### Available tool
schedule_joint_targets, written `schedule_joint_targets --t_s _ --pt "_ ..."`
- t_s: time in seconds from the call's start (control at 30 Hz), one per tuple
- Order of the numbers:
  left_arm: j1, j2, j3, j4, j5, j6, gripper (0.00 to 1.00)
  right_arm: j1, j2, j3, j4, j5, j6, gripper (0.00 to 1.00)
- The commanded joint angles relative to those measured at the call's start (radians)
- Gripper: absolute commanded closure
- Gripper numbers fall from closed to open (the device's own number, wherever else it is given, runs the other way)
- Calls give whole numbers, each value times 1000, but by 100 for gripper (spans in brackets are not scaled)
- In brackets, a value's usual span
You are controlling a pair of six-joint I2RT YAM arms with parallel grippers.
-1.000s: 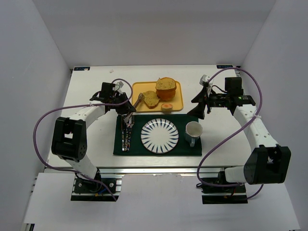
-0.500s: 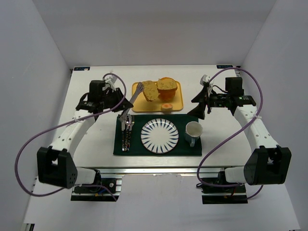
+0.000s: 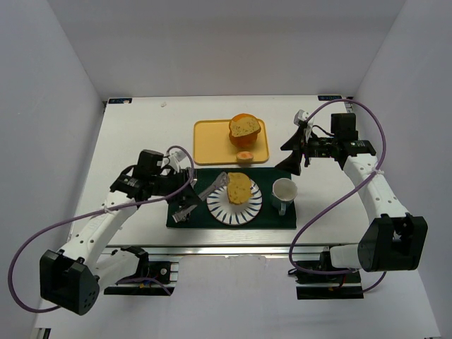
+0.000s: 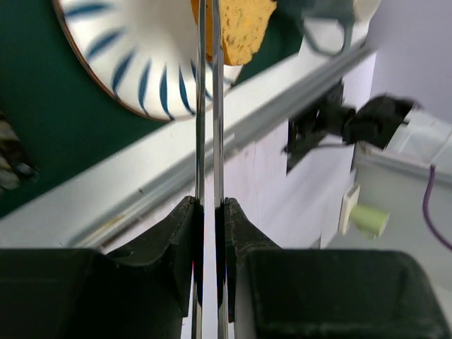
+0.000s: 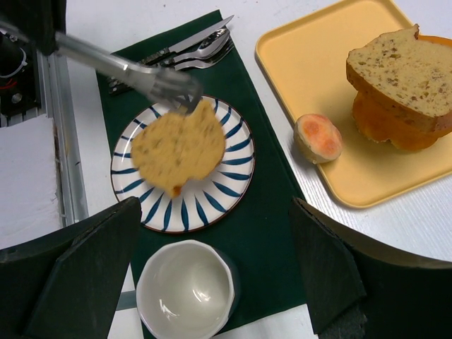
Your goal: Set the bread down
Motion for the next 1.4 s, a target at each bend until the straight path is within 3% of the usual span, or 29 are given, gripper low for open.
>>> schedule_joint_targets --t_s 0.0,0.2,0.4,0.6,0.8,0.87,1.0,1.07,1.17,1.23,1.37 --pt "-53 -21 -23 -14 6 -19 93 -5 -21 7 -5 -33 -8 11" --pt "-68 -13 -37 -42 -68 -13 64 -5 -20 9 -6 -38 -10 11" --pt "-68 -33 12 -53 -123 -20 53 -5 -15 10 -17 -44 -18 11" --pt "-67 -27 76 -94 -171 -16 51 -5 -12 9 -21 -47 -21 11" --pt "-35 -49 164 -128 -400 -39 74 -5 -17 3 -32 -48 -31 11" --pt "2 -46 181 -119 -441 -26 78 -5 -17 1 -35 -48 -36 11" --pt "204 -4 181 -89 -537 53 75 -5 -18 -2 -38 -50 -42 11" --pt "246 49 169 -36 -652 114 73 -5 -18 0 -40 -50 -50 11" --pt "260 120 106 108 -832 216 58 -5 -15 7 -41 -45 -57 11" --pt "265 144 49 215 -847 294 47 -5 -18 10 -43 -36 -61 11" --pt "277 224 -103 475 -829 450 39 -5 -23 15 -52 -25 -71 11"
